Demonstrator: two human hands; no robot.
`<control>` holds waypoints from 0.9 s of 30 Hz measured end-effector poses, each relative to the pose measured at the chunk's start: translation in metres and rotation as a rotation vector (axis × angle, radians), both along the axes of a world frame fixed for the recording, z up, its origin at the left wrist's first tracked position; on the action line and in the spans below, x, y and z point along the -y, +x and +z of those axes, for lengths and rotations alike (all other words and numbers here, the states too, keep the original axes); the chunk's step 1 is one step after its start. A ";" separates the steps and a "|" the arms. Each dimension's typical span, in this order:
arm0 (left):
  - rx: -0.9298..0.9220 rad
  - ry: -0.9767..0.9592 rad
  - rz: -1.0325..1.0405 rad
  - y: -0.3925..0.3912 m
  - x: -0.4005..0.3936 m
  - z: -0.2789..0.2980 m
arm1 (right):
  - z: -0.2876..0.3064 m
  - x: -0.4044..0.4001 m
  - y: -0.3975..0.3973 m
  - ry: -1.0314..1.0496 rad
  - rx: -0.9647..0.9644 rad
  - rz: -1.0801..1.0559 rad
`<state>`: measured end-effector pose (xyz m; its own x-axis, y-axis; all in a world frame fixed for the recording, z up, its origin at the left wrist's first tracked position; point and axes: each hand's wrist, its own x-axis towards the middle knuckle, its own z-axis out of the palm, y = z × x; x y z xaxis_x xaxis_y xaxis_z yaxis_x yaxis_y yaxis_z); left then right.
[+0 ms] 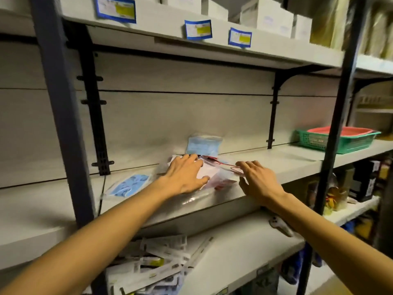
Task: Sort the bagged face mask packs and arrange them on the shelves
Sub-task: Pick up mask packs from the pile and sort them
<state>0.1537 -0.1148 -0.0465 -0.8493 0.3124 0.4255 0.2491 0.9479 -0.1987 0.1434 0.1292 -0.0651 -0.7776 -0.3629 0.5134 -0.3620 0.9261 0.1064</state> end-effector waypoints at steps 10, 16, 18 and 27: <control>0.311 -0.041 0.117 -0.075 0.010 -0.011 | 0.016 0.025 -0.114 -0.080 -0.005 0.132; 0.249 0.186 0.088 -0.091 0.020 0.002 | 0.007 0.038 -0.169 -0.201 0.201 0.182; 0.258 0.241 0.140 -0.093 0.022 0.007 | 0.010 0.040 -0.187 -0.230 0.328 0.177; 0.045 0.965 0.334 -0.106 0.013 0.011 | 0.007 0.027 -0.243 -0.266 0.275 0.353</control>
<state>0.0480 -0.1280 -0.0358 -0.8517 -0.4027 0.3354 -0.0693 0.7209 0.6895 -0.0998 0.1022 -0.0582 -0.7503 -0.5126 0.4174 -0.6390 0.7243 -0.2592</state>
